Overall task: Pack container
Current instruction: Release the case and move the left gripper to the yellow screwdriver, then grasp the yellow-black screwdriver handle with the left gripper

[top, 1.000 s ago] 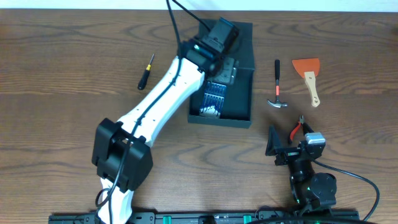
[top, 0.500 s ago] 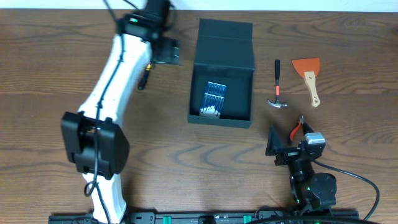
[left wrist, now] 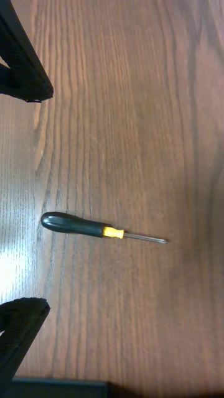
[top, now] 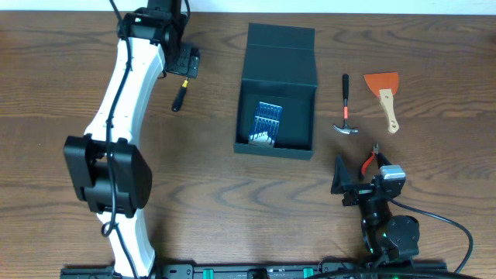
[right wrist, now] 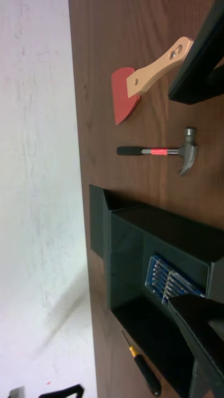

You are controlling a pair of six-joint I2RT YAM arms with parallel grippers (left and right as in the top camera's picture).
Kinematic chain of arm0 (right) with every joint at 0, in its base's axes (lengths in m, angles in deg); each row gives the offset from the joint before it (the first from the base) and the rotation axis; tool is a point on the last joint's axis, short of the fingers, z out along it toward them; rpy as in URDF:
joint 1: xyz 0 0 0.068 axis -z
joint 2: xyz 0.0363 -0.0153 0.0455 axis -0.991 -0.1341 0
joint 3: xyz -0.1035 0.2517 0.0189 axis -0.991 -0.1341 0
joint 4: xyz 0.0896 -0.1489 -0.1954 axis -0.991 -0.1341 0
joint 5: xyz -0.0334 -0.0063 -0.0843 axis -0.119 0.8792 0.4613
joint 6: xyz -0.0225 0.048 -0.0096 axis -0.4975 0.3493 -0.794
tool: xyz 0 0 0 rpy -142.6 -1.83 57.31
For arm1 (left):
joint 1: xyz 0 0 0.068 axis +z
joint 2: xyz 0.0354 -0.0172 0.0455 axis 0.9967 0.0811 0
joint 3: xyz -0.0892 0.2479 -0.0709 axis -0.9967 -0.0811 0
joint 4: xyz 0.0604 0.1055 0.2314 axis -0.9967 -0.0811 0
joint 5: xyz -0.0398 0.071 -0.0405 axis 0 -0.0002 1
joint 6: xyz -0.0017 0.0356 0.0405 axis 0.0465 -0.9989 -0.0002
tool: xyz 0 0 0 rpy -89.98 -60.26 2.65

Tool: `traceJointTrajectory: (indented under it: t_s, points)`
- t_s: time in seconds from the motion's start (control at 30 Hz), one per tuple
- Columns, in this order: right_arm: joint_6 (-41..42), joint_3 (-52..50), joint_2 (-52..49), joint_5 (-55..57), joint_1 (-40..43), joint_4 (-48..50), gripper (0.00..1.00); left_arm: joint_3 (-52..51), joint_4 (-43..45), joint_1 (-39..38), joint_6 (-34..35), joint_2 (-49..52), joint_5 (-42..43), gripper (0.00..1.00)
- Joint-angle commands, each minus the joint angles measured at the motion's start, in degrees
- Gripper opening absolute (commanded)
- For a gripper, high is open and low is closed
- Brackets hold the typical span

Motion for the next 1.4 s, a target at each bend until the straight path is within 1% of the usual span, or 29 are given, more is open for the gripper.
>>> traceJointTrajectory:
  t_s: [0.0,0.17,0.3,0.43,0.83,0.93,1.3,1.37]
  points:
    - [-0.85,-0.15,0.37,-0.22,0.44,-0.2,0.99,-0.26,-0.7,0.22,-2.97,3.98,-0.04,0.98]
    - [-0.85,-0.15,0.37,-0.22,0.44,-0.17,0.99,-0.26,-3.02,0.22,-1.84,8.5,0.02,0.98]
    - [-0.85,-0.15,0.37,-0.22,0.44,-0.17,0.99,-0.26,-3.56,0.2,-1.44,11.69,4.11,0.98]
    - [-0.85,-0.15,0.37,-0.22,0.46,-0.2,0.99,-0.26,-3.56,0.22,-1.44,13.55,4.66,0.98]
    - [-0.85,-0.15,0.37,-0.22,0.44,-0.2,0.99,-0.39,-1.6,0.59,-1.55,14.56,4.72,0.98]
    - [-0.85,-0.15,0.37,-0.22,0.44,-0.2,0.99,-0.46,-1.42,0.81,-3.17,14.56,6.03,0.98]
    - [-0.85,-0.15,0.37,-0.22,0.44,-0.2,0.99,-2.12,-0.61,2.4,-3.21,14.56,6.08,0.98]
    - [-0.85,-0.15,0.37,-0.22,0.44,-0.2,0.99,-2.14,-0.74,2.4,-3.87,14.56,7.67,0.99]
